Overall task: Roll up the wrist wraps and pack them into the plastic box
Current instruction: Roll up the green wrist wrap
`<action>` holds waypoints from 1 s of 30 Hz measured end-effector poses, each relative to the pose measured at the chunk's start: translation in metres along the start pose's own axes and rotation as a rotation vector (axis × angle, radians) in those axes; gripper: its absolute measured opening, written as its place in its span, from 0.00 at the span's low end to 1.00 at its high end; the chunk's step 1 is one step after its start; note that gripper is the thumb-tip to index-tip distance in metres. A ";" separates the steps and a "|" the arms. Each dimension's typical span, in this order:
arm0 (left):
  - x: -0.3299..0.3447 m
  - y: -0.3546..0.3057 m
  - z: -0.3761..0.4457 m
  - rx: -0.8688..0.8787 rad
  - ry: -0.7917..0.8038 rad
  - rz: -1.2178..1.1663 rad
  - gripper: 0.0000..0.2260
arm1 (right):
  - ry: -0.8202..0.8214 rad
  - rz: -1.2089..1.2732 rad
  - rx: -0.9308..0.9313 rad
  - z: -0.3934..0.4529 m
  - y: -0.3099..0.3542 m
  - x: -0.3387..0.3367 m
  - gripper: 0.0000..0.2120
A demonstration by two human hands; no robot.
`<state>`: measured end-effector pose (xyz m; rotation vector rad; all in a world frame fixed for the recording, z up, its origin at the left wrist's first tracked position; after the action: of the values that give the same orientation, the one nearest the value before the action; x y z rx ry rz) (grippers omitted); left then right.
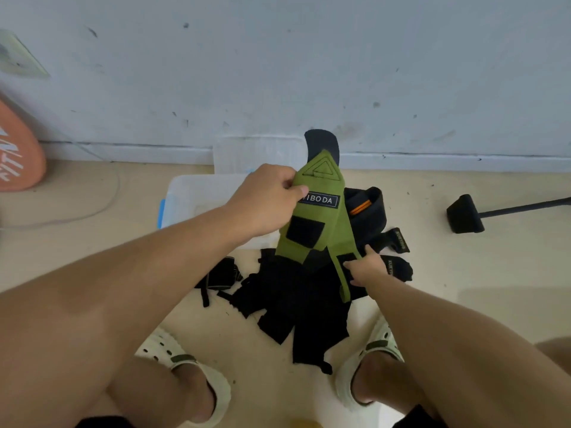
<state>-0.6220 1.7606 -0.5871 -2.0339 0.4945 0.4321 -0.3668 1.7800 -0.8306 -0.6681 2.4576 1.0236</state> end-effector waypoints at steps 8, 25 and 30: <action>0.000 -0.009 0.008 0.008 0.015 0.056 0.08 | -0.045 0.104 0.179 0.017 -0.038 0.025 0.39; -0.033 -0.034 -0.029 0.074 -0.228 0.031 0.10 | -0.136 0.077 -0.652 -0.146 0.201 -0.131 0.09; -0.043 -0.037 -0.050 0.082 -0.313 -0.071 0.10 | -0.073 0.543 -0.643 -0.212 0.224 -0.151 0.06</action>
<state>-0.6347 1.7413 -0.5151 -1.8552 0.2434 0.6619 -0.4071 1.8036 -0.4902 -0.1075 2.2748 2.0458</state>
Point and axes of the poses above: each hand's wrist, its own z-axis towards the middle knuckle, its own x-axis out of the palm, y = z × x, the point moved 1 cm from there along z, towards the middle knuckle, and after that the axes turned 8 degrees about -x, right-handed, at the moved point
